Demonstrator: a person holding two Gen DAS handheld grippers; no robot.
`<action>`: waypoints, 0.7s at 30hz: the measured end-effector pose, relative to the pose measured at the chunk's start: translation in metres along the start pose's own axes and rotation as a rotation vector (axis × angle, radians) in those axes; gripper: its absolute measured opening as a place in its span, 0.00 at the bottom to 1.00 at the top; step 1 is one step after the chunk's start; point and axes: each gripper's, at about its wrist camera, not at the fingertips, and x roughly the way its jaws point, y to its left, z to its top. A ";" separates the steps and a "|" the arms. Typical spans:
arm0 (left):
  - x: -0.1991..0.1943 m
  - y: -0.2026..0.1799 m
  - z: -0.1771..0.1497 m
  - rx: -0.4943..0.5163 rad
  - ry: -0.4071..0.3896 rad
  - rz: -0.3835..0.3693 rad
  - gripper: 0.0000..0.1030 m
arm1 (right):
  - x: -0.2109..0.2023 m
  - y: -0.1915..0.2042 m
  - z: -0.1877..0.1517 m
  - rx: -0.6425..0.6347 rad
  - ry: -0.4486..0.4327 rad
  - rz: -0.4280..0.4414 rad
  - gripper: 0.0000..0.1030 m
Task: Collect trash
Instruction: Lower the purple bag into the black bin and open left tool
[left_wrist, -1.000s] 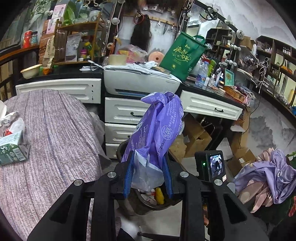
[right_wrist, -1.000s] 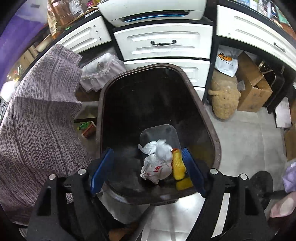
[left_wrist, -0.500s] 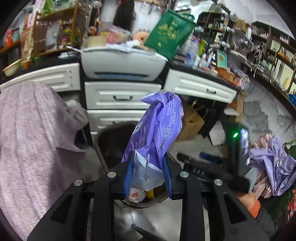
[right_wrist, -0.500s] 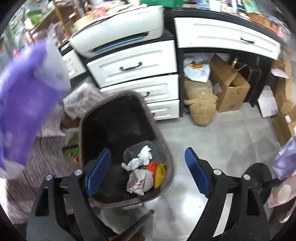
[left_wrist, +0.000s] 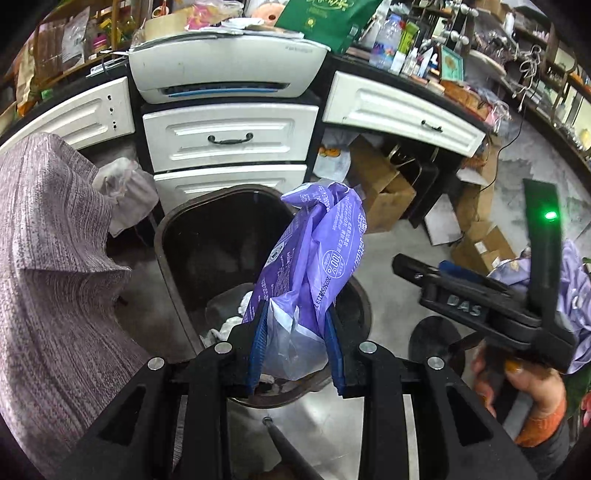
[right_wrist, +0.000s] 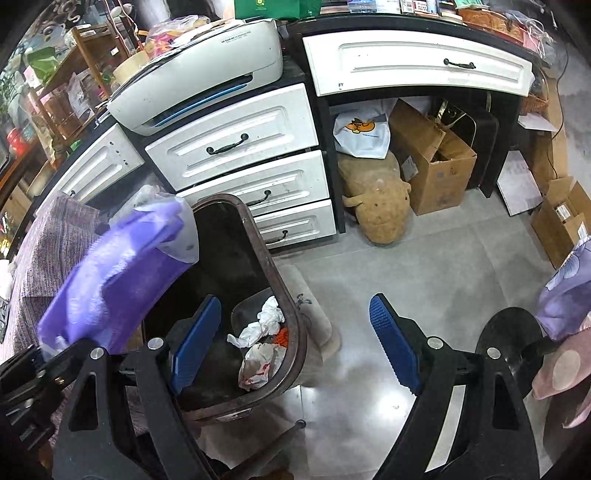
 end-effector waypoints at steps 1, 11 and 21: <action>0.003 0.001 0.001 -0.002 0.008 0.009 0.30 | 0.001 -0.001 0.000 -0.001 0.002 0.000 0.80; 0.001 0.009 -0.001 -0.027 -0.015 0.046 0.84 | 0.003 0.003 0.000 -0.011 0.008 0.007 0.80; -0.024 -0.005 -0.004 0.044 -0.063 0.026 0.91 | 0.000 0.010 -0.001 -0.030 -0.003 0.037 0.81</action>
